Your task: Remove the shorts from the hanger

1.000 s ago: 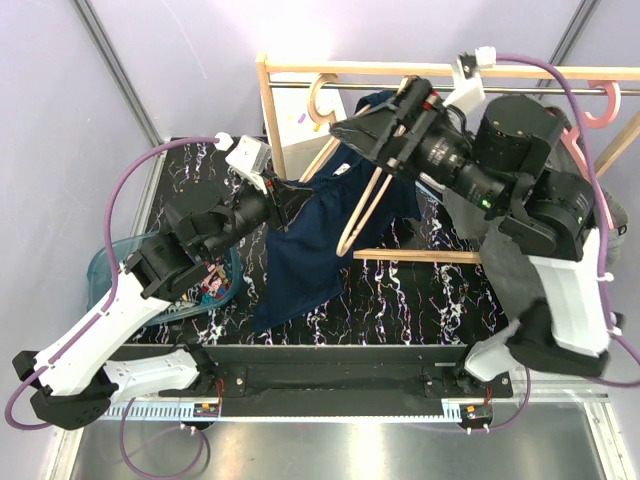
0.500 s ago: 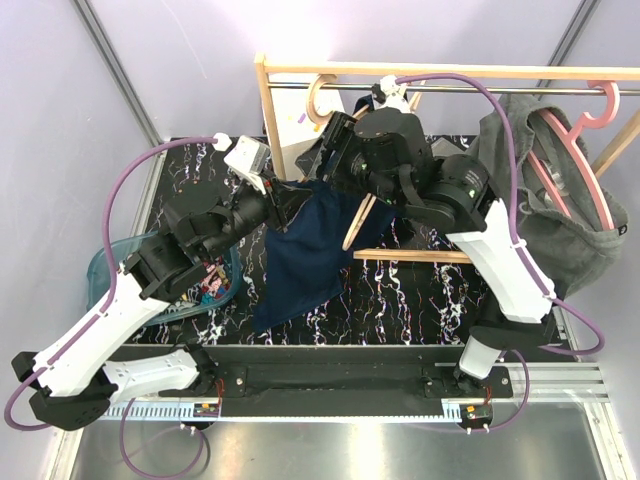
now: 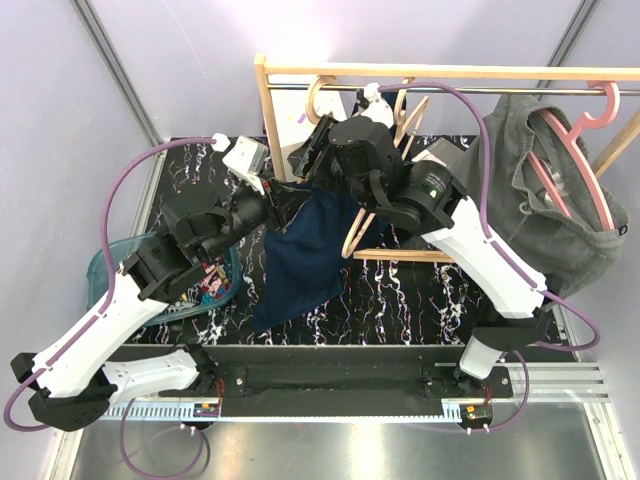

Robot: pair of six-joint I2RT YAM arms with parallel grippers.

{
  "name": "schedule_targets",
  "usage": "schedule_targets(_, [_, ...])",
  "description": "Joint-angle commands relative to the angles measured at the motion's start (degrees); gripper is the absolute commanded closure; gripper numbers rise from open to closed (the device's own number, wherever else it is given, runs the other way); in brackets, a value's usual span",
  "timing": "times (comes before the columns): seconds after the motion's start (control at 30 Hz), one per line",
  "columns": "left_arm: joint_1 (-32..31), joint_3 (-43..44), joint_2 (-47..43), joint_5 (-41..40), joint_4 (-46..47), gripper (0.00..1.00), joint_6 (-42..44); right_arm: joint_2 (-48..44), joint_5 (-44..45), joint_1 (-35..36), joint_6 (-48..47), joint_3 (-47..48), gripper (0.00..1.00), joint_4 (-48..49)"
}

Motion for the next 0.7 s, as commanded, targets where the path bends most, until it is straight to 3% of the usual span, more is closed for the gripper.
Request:
schedule_targets(0.0, [-0.4, 1.8, -2.1, 0.2, 4.2, 1.00, -1.0, -4.0, 2.4, 0.4, -1.1, -5.9, 0.43, 11.7])
schedule_targets(0.07, [-0.4, 1.7, -2.4, 0.2, 4.1, 1.00, -1.3, -5.7, 3.8, 0.4, -2.5, -10.3, 0.55, 15.7])
schedule_targets(0.13, [-0.3, 1.5, -2.6, 1.1, 3.6, 0.90, -1.5, -7.9, 4.8, 0.4, -4.0, -13.3, 0.64, 18.3])
schedule_targets(0.17, [-0.3, 1.7, -3.1, 1.3, 3.1, 0.80, -1.7, -8.9, 4.8, 0.5, -4.9, -16.8, 0.71, 22.0])
schedule_targets(0.2, [-0.4, 1.3, -3.5, 1.4, 2.7, 0.61, -1.9, -9.8, 4.7, 0.4, -7.1, -18.7, 0.74, 24.1])
schedule_targets(0.23, [-0.4, 1.2, -4.3, 1.2, 2.6, 0.52, -2.1, -11.8, 4.5, 0.4, -8.3, -20.7, 0.76, 26.2])
schedule_targets(0.3, [-0.3, 0.6, -5.2, 0.9, 2.3, 0.45, -2.3, -14.3, 4.7, 0.3, -11.8, -25.7, 0.84, 30.9])
schedule_targets(0.5, [-0.2, 3.4, -6.1, -2.1, -0.2, 0.39, -4.9, -18.0, 2.7, -0.5, -20.4, -34.6, 1.00, 41.4])
schedule_targets(0.67, [0.3, 9.1, -3.4, -3.7, -1.0, 0.37, -6.5, -18.7, -2.1, -2.0, -27.2, -37.4, 1.00, 48.1])
